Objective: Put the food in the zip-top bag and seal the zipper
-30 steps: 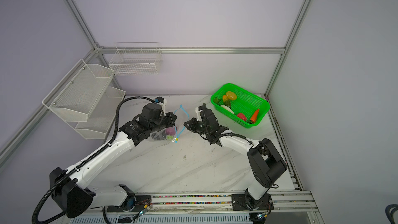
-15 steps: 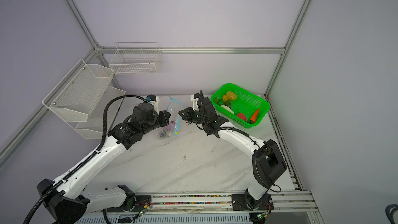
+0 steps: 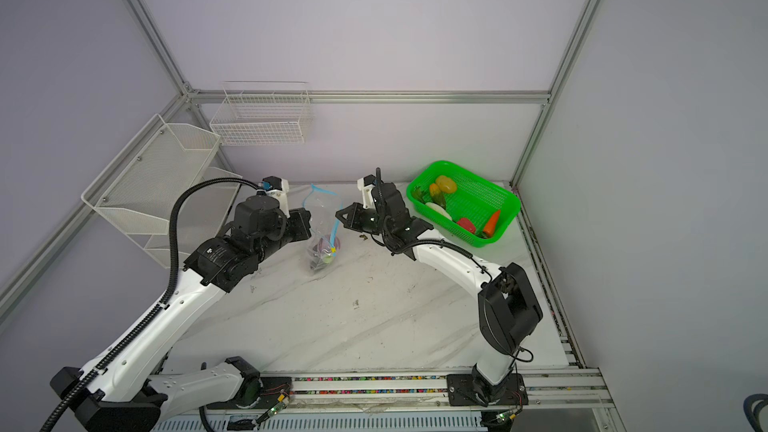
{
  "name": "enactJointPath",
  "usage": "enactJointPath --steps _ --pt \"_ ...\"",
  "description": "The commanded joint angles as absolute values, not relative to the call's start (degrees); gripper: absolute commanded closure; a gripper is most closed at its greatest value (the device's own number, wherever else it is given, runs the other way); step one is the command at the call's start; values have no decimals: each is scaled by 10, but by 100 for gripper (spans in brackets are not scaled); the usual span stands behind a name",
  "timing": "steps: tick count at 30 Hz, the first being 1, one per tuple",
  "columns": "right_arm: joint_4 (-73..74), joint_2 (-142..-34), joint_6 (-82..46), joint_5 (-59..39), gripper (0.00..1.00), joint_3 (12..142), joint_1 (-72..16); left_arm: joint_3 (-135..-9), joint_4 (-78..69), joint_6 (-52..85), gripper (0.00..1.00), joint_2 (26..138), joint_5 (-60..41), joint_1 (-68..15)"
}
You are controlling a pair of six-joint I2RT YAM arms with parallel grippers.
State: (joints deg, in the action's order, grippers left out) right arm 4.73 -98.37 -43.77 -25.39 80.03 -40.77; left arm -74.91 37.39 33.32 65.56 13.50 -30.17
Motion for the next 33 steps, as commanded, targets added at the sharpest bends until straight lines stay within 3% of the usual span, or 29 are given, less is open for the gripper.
enactJointPath --steps 1,9,18,33 --pt "78 -1004 -431 -276 100 816 -415 -802 387 313 100 625 162 -293" --pt "107 -1043 -435 -301 100 827 -430 -783 395 308 100 599 175 -285" --pt "119 -1050 -424 -294 100 788 -429 -749 367 335 100 640 117 -284" --pt "43 -1007 -376 -291 70 798 -377 -713 333 364 100 669 54 -284"
